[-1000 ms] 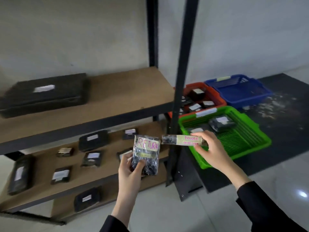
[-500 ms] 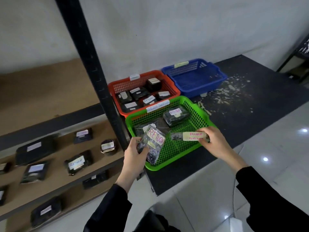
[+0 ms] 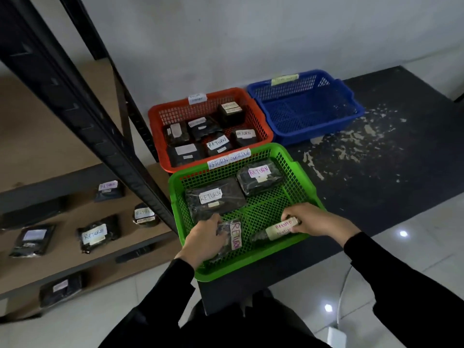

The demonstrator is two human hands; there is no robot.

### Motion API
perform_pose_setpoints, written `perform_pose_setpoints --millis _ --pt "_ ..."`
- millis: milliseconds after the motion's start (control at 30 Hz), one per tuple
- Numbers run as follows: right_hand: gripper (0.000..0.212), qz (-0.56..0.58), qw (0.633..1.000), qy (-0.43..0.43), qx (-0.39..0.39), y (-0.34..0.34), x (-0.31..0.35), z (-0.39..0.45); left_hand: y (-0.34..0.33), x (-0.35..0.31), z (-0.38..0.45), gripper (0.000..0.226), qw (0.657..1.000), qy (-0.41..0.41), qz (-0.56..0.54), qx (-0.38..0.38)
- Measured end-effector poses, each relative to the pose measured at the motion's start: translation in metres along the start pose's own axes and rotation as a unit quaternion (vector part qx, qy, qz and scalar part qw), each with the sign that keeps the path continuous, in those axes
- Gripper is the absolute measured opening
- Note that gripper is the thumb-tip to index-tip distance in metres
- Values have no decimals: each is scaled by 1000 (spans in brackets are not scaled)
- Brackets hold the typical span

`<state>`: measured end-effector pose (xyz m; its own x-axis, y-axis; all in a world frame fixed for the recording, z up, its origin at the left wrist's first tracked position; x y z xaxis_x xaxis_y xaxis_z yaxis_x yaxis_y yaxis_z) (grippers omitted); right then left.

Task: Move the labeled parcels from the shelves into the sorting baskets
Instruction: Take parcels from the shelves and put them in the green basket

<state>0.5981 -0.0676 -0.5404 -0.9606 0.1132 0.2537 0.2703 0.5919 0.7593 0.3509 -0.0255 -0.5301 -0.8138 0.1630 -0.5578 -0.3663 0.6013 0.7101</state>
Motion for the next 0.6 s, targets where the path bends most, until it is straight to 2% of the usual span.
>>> perform_pose_setpoints --millis 200,300,467,600 --pt "35 -67 995 44 54 -7 -3 18 -6 9 10 33 996 31 89 -1" --pt "35 -74 994 61 52 -7 -1 22 -12 8 8 37 987 43 157 2" --pt "37 -79 992 87 48 -6 2 22 -16 6 2 25 982 31 188 -13" --pt "37 -55 994 86 43 -3 3 22 -14 5 3 27 974 24 223 -31"
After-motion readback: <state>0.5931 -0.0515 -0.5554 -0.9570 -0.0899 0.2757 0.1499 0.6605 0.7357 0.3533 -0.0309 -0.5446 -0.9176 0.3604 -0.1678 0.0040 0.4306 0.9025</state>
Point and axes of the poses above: each hand's wrist, its own z-axis towards the middle knuckle, its own y-axis out of the back of the hand, x = y × z, the point moved 7 cm from there along z, towards the middle knuckle, and after that the axes turned 2 degrees about -y, right-handed, at the moved point
